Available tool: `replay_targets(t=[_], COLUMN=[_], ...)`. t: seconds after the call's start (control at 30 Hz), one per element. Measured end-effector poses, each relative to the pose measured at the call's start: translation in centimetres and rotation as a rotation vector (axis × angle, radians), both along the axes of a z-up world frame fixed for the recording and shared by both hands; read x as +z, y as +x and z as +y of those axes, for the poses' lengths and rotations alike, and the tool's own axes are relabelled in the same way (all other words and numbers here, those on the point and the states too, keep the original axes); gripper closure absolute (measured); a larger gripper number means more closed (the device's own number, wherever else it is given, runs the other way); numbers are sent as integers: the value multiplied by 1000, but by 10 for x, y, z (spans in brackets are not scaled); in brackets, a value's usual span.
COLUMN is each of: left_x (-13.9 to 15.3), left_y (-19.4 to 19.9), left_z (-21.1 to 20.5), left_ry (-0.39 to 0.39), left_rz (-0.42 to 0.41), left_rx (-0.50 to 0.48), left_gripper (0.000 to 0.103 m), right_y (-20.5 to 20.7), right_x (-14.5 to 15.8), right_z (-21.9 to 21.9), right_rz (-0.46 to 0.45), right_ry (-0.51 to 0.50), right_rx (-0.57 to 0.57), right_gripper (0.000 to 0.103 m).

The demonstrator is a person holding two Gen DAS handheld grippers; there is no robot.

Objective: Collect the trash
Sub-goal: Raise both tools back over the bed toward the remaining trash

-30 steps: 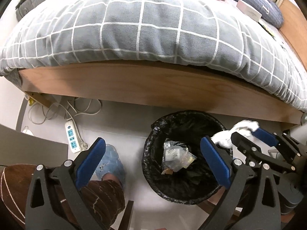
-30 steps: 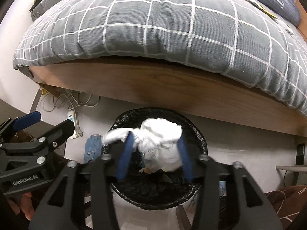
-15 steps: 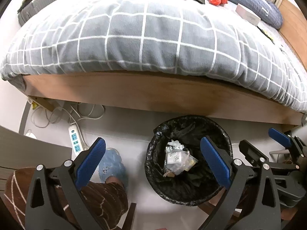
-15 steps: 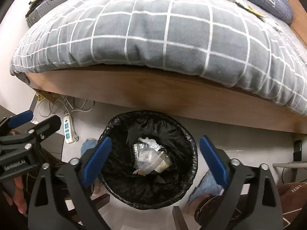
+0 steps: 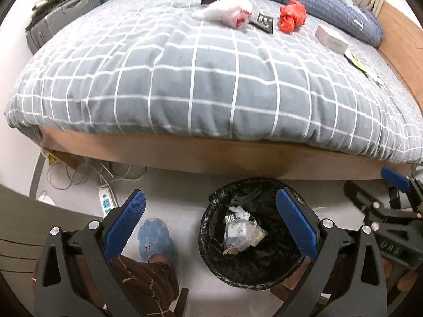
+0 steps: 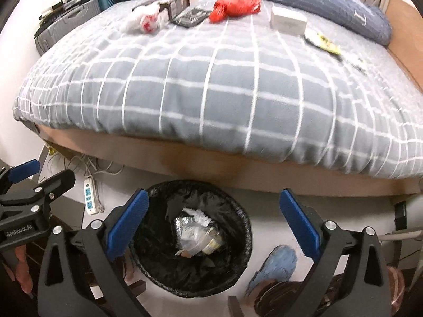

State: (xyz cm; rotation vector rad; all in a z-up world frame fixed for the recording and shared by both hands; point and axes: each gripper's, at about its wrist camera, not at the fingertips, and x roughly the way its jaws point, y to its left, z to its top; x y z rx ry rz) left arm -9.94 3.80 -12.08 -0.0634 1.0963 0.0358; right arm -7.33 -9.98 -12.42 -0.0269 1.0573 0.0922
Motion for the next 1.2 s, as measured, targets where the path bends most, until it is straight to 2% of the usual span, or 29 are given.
replay_targets(t=[0.3,0.53,0.9,1.2], left_x=[36,58,74,68], left_y=[32,68,152,205], left_z=[-3,-5,-1,-9], left_ry=[3,11,2,13], left_rz=[-58,-100,-138,-139], left_rx=[-2,-3,11,-25], left_gripper=[6,6,6,6], right_y=[29,65,146,208], right_x=[36,51,55,47], right_z=[-27,-45,-73,-95], right_rz=[-70,-105,-134,-151], right_ry=[0,-12,-37,-46], right_rx=[-47,-72,-118,-165], right_gripper=[8,8,8,8])
